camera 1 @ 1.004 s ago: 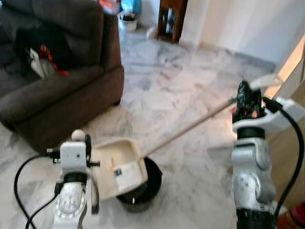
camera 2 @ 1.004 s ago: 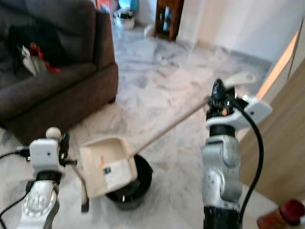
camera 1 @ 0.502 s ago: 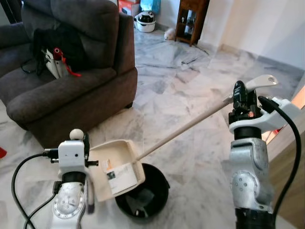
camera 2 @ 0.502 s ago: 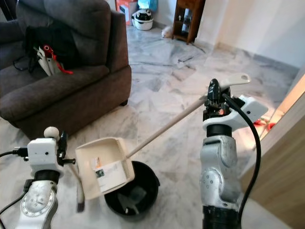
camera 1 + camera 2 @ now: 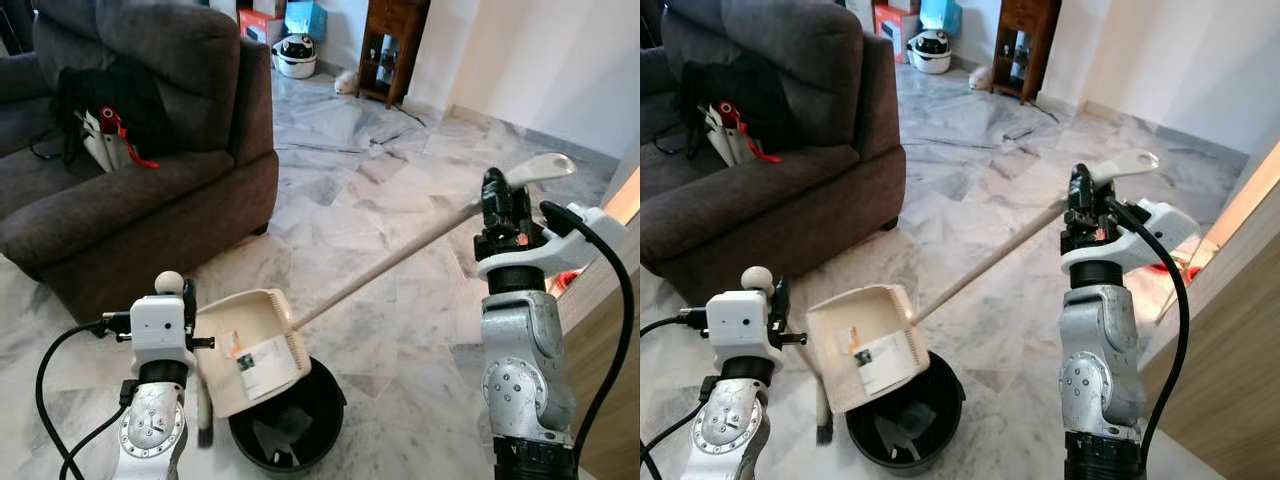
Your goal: Sweep floor
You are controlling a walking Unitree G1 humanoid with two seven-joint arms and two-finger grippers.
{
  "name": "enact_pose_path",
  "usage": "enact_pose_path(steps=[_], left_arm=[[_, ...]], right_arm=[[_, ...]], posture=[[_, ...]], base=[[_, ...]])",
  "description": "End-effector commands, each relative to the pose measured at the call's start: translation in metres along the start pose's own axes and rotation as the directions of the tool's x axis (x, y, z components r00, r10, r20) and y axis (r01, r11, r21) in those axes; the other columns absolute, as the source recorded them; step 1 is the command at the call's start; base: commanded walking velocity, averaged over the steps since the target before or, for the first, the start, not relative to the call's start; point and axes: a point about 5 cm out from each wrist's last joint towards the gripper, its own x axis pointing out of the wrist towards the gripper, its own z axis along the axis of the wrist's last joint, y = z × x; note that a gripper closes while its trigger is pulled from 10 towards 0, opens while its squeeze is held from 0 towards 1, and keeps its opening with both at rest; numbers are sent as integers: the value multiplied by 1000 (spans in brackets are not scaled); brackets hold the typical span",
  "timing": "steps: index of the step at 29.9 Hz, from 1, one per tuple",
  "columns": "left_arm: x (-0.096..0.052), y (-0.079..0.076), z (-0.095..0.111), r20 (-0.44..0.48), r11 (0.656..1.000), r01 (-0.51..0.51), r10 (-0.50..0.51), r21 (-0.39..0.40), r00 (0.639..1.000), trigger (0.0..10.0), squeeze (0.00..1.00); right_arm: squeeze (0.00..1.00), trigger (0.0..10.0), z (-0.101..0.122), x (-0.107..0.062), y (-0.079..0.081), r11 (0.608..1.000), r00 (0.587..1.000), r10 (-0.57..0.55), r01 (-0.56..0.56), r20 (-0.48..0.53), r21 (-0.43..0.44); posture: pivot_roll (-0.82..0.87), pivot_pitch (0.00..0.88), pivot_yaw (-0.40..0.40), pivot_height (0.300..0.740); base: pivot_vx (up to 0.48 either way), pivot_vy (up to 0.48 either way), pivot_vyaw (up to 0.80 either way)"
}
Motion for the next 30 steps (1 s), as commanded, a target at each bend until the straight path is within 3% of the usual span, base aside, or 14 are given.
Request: enact_pose_path(steps=[1,13,20,22,30], left_arm=[[1,-4,14,73,1000,16,-14,-20,997,10000,0],[1,-5,14,74,1000,20,-18,-21,997,10000,0],[1,-6,13,73,1000,19,-17,-22,997,10000,0],[1,-6,13,73,1000,18,-17,-22,997,10000,0],[1,-6,12,71,1000,19,-17,-23,997,10000,0]], right_arm=[[0,10000,10,5,18,995,995,82,-85,52,55],[0,10000,10,1,42,960,962,264,-270,70,75],[0,10000,6,-2,54,934,944,325,-330,60,134],[0,10000,8,-4,60,910,926,370,-377,70,171],[0,10000,11,-7,64,873,891,447,-453,73,183]], posture=[[137,0,-35,740],[136,0,-37,740],[140,0,-39,740],[139,0,-39,740],[139,0,-41,740]], base=[[0,0,0],[0,0,0],[0,0,0],[0,0,0],[0,0,0]])
